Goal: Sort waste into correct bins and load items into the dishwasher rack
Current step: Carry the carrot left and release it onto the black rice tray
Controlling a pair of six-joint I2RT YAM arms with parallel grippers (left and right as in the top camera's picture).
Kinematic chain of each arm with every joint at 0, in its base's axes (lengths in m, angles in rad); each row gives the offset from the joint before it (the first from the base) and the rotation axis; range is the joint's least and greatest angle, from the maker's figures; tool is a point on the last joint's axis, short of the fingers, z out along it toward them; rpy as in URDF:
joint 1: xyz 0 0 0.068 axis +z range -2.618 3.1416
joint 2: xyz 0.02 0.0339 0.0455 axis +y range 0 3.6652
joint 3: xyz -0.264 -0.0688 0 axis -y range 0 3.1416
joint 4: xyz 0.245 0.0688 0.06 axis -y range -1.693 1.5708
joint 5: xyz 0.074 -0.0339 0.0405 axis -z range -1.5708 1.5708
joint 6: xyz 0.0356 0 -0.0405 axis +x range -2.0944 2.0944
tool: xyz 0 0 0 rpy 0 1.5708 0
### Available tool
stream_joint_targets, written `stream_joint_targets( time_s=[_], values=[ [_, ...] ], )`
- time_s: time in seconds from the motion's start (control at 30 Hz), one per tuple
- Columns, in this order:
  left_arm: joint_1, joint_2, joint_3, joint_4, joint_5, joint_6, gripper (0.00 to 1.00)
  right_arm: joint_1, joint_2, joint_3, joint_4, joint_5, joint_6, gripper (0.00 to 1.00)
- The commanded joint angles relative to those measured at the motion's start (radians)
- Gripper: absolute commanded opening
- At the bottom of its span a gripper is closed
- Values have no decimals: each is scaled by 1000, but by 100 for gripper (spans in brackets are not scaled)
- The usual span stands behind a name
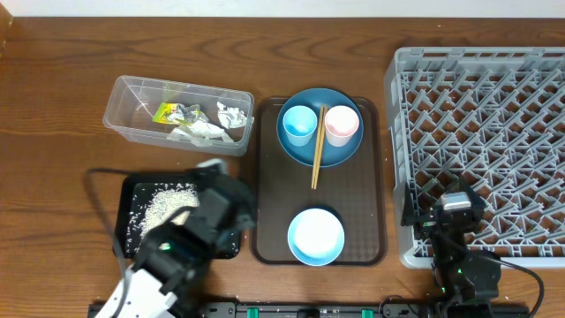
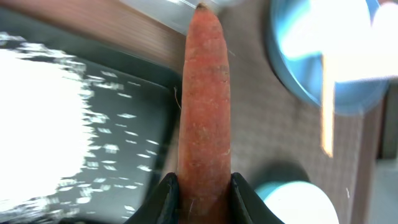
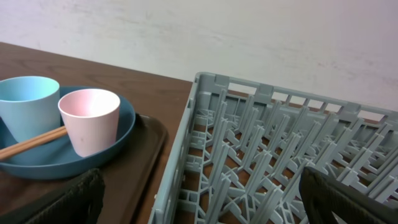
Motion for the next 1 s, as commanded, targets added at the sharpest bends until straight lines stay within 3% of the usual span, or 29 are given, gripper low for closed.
stream_joint_targets(
  time_s=[0.0, 0.2, 0.4, 0.97],
  values=[
    [127, -42, 24, -32, -28, 32, 6, -14, -2, -2, -3, -1, -7, 99],
    [359, -43, 24, -61, -21, 104, 6, -14, -2, -2, -3, -1, -7, 99],
    [488, -15, 24, -61, -21, 147, 6, -14, -2, -2, -3, -1, -7, 99],
    [605, 213, 24, -13, -20, 192, 7, -14, -2, -2, -3, -1, -7, 99]
  ],
)
